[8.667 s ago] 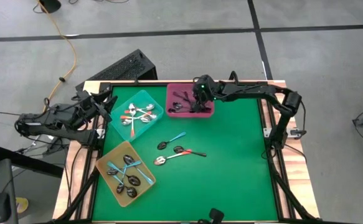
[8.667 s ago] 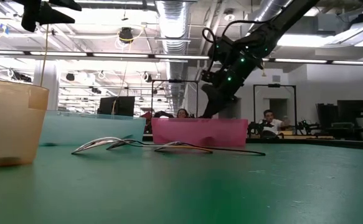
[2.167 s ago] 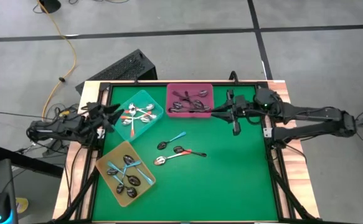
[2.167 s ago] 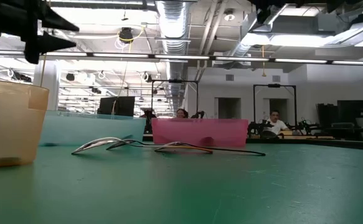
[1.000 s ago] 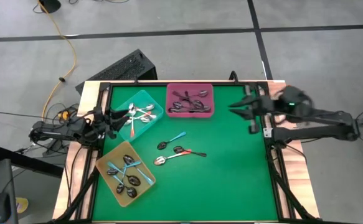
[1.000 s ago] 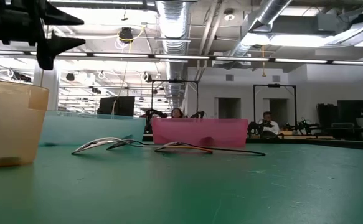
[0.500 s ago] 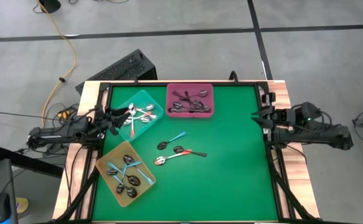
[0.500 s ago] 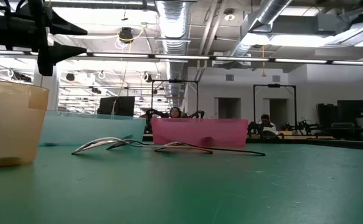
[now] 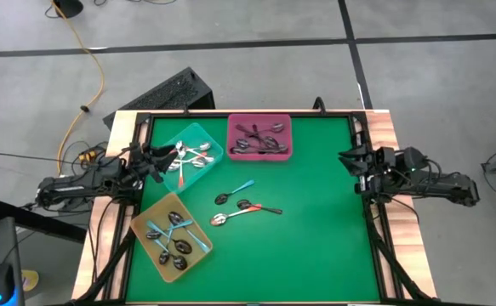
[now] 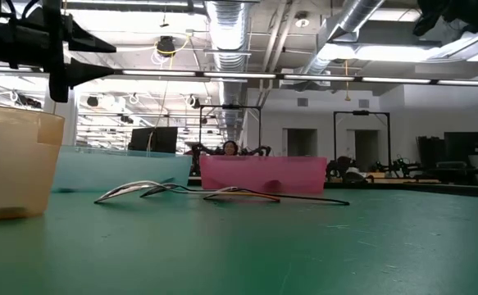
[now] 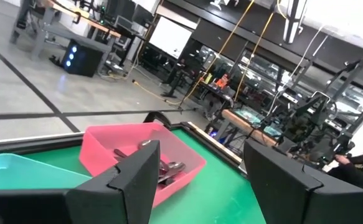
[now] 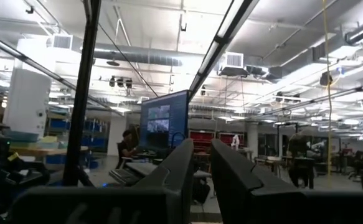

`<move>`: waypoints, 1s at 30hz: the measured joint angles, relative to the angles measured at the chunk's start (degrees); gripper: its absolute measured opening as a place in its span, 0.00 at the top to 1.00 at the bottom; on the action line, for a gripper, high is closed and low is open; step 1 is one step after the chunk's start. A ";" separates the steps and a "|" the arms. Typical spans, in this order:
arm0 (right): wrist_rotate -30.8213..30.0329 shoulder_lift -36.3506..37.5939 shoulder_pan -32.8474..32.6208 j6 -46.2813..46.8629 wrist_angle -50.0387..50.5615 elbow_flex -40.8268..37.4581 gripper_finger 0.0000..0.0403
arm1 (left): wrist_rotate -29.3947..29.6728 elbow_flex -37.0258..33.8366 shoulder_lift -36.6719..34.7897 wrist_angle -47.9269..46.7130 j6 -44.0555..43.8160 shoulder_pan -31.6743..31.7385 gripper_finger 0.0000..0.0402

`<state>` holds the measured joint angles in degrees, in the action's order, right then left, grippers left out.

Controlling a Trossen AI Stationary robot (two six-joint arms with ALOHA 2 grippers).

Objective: Sort silverware by color (type)
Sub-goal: Put the orange spoon into the blue bin

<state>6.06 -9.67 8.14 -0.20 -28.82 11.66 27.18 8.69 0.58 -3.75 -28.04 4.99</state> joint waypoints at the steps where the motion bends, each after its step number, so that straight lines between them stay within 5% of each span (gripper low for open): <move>1: -0.02 0.00 0.00 0.19 0.07 0.00 0.79 | 0.02 0.00 0.00 -0.02 0.44 0.00 0.46; 22: -0.11 -5.98 -3.58 5.23 3.31 0.00 0.79 | -4.37 0.00 0.02 -1.95 1.30 -0.02 0.46; 30: -0.12 -10.97 -6.05 4.73 2.01 0.00 0.79 | -1.90 0.00 0.02 -1.95 1.23 -0.02 0.46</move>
<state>5.95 -20.64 2.09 4.54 -26.81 11.66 25.28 8.69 0.60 -5.69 -26.81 4.97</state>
